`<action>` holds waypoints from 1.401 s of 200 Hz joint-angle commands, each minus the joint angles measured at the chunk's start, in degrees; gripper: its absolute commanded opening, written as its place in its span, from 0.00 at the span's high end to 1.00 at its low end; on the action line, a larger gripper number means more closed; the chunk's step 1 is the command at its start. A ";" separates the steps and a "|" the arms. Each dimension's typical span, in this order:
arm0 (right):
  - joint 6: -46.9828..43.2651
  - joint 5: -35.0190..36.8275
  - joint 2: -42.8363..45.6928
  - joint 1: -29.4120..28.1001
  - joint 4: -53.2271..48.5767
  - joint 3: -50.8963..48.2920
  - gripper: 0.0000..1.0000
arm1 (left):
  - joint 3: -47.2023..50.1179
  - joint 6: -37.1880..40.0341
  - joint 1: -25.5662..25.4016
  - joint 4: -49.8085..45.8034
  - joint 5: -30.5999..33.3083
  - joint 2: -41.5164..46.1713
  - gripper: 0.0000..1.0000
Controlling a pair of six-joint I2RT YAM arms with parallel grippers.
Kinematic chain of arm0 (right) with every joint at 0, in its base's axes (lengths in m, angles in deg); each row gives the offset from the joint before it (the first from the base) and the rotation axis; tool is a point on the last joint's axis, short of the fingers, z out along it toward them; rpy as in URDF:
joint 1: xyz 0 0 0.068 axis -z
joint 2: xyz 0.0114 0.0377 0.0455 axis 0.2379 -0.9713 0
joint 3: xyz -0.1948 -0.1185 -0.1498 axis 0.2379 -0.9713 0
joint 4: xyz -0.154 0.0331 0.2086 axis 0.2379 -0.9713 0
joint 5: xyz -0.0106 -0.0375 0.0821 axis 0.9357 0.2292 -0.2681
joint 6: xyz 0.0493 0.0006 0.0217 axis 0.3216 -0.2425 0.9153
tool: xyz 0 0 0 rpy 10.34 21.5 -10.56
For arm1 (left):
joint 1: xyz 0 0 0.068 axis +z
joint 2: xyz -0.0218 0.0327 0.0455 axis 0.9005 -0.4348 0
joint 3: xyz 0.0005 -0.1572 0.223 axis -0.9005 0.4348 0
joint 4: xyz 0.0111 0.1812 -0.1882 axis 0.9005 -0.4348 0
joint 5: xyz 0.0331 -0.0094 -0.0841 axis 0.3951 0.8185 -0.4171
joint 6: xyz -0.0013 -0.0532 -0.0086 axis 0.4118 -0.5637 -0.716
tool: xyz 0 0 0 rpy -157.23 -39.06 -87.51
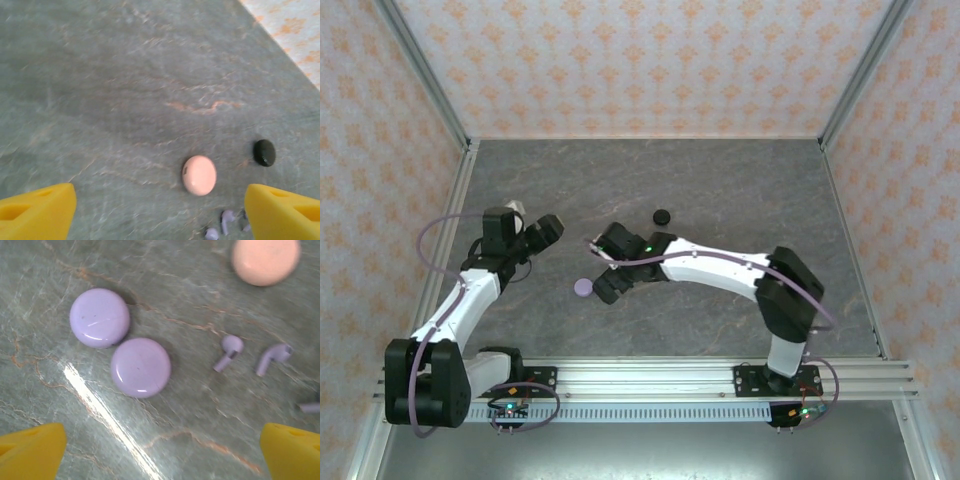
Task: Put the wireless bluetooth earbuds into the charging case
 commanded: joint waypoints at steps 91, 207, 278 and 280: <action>-12.51 -2.23 -16.29 -0.96 -9.14 15.05 0.12 | 2.11 -0.86 1.23 -2.76 -1.39 2.48 0.13; -12.29 -0.92 -21.12 -1.71 -11.54 16.49 0.33 | 2.38 -0.89 1.23 -2.39 -1.40 3.47 0.14; -11.43 2.17 -14.26 -0.77 -7.68 13.13 0.55 | 0.50 5.05 1.15 -4.78 -5.99 6.04 0.19; -11.42 2.08 -13.64 -0.64 -7.33 12.72 0.55 | 0.28 5.34 1.14 -5.04 -6.21 6.20 0.19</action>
